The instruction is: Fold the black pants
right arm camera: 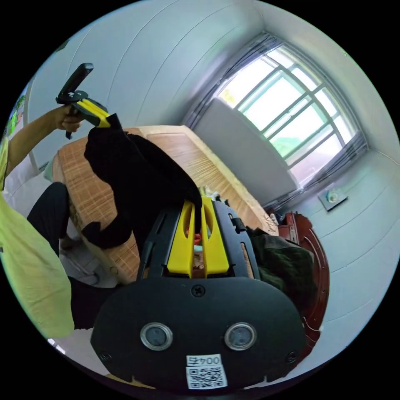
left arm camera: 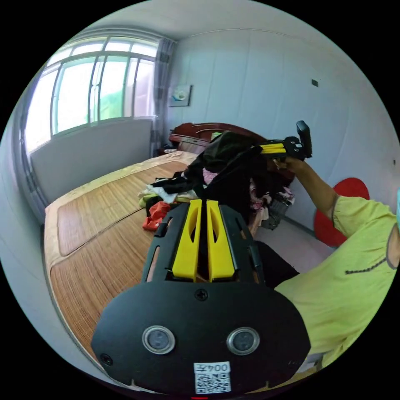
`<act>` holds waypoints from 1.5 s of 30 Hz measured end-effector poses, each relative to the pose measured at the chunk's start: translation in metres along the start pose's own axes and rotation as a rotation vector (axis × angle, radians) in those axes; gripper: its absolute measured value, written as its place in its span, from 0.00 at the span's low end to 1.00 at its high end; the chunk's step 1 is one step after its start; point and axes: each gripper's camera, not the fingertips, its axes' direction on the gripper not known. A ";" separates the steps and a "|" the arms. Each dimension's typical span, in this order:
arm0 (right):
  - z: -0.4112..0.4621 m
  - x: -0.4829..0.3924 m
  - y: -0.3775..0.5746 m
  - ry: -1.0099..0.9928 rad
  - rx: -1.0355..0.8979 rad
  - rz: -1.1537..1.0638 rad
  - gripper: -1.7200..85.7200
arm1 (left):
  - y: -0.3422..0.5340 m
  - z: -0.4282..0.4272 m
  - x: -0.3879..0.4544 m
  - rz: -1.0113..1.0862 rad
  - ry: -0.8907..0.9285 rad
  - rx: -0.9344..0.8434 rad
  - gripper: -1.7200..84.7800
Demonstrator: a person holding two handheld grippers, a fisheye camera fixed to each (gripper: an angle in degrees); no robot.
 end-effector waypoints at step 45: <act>0.501 0.033 -0.083 -0.627 -0.229 0.081 0.01 | -0.157 -0.144 -0.082 -0.286 -0.613 -0.251 0.03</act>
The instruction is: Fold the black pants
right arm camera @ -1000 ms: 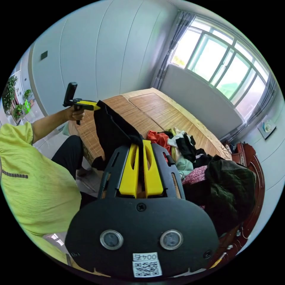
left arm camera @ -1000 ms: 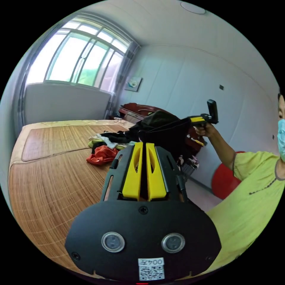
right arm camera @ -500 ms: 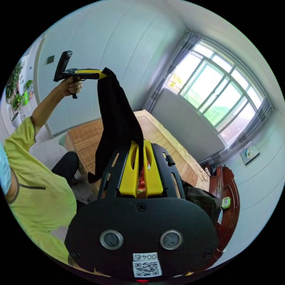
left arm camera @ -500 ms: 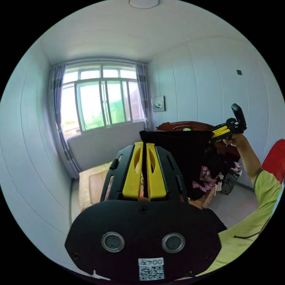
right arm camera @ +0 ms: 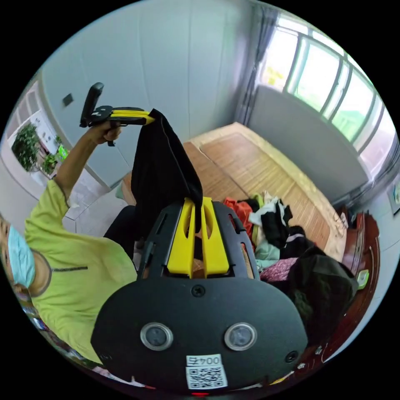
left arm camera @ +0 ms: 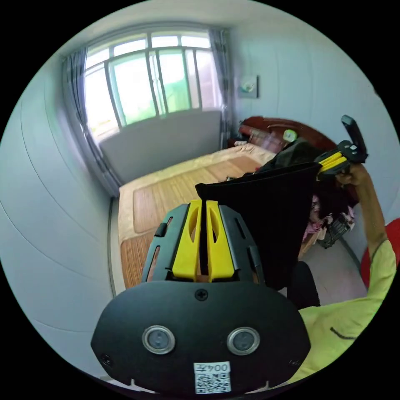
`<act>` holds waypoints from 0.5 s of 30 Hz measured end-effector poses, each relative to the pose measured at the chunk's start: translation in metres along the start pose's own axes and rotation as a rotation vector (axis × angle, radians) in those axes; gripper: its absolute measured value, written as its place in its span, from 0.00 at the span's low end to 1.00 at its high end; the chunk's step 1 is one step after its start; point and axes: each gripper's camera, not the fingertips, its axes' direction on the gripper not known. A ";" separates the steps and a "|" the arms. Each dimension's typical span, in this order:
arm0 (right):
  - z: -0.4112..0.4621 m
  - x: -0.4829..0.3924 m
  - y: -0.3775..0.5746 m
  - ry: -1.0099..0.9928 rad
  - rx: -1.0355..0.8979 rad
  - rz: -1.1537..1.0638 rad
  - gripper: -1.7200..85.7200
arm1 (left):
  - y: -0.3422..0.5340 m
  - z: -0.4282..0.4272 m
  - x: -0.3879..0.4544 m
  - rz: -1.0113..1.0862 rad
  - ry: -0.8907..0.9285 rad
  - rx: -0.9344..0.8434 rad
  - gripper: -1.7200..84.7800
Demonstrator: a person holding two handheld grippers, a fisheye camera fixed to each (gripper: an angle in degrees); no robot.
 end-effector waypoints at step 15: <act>0.472 0.112 0.098 -0.491 -0.042 0.413 0.02 | 0.037 0.166 0.123 -0.042 0.096 -0.067 0.03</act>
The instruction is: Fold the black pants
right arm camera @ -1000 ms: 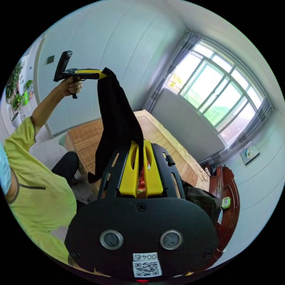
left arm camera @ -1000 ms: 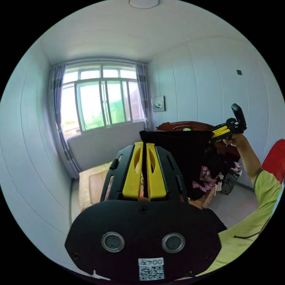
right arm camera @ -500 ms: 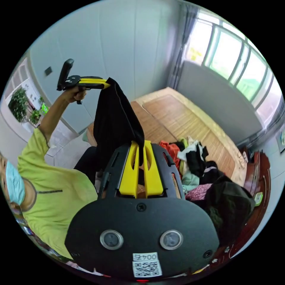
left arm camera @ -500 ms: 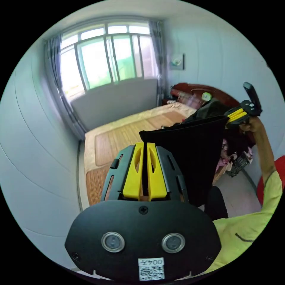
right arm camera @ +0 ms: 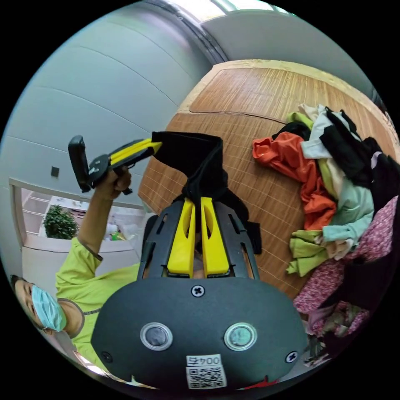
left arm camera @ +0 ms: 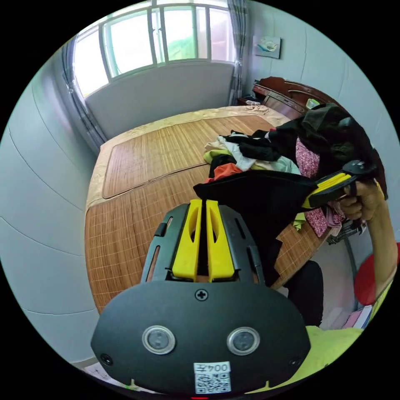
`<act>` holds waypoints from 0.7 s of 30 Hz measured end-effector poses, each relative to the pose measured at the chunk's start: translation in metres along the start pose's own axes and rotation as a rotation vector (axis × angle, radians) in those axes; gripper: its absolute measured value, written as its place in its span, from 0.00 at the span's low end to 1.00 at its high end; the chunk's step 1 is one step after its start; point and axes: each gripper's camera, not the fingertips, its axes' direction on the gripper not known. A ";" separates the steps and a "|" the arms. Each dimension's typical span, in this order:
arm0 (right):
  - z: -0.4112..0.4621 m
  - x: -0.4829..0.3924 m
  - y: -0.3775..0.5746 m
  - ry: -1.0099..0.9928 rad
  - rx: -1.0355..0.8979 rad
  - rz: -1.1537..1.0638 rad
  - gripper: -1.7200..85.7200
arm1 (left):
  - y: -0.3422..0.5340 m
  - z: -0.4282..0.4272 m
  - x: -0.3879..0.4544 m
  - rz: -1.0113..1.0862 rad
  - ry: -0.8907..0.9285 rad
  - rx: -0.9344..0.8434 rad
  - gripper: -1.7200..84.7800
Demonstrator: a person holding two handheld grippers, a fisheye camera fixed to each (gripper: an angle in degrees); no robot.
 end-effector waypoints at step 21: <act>0.198 0.074 0.105 -0.628 0.231 0.060 0.06 | 0.174 0.007 0.104 0.046 0.290 0.526 0.04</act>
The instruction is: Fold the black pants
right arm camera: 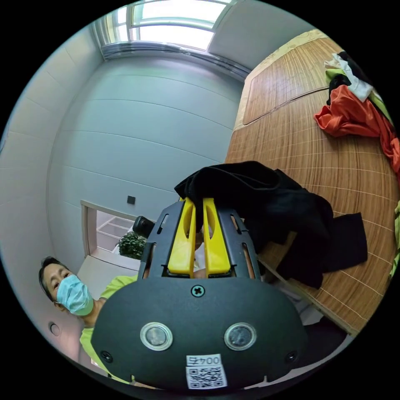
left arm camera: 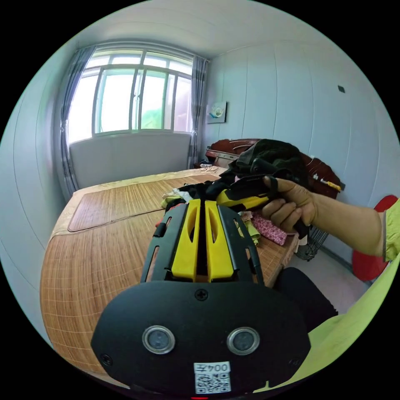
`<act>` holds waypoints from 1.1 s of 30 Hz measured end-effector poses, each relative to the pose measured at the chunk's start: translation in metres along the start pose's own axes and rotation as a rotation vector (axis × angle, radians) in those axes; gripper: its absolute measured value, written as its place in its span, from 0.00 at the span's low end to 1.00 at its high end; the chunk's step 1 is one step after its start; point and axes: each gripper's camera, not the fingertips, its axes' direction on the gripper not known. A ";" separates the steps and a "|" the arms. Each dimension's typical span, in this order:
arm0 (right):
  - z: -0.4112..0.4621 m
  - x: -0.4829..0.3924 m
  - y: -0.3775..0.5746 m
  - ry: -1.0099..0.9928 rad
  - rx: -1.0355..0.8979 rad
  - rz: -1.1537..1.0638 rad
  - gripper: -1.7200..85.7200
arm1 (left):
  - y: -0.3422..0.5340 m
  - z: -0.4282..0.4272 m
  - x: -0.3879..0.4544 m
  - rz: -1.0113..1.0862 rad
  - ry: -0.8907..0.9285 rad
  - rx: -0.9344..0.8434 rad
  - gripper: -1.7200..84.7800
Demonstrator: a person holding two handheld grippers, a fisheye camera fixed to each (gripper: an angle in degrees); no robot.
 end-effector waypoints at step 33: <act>-0.174 -0.473 -0.106 0.424 0.225 -0.294 0.09 | 0.166 -0.037 0.090 0.116 -0.060 0.023 0.18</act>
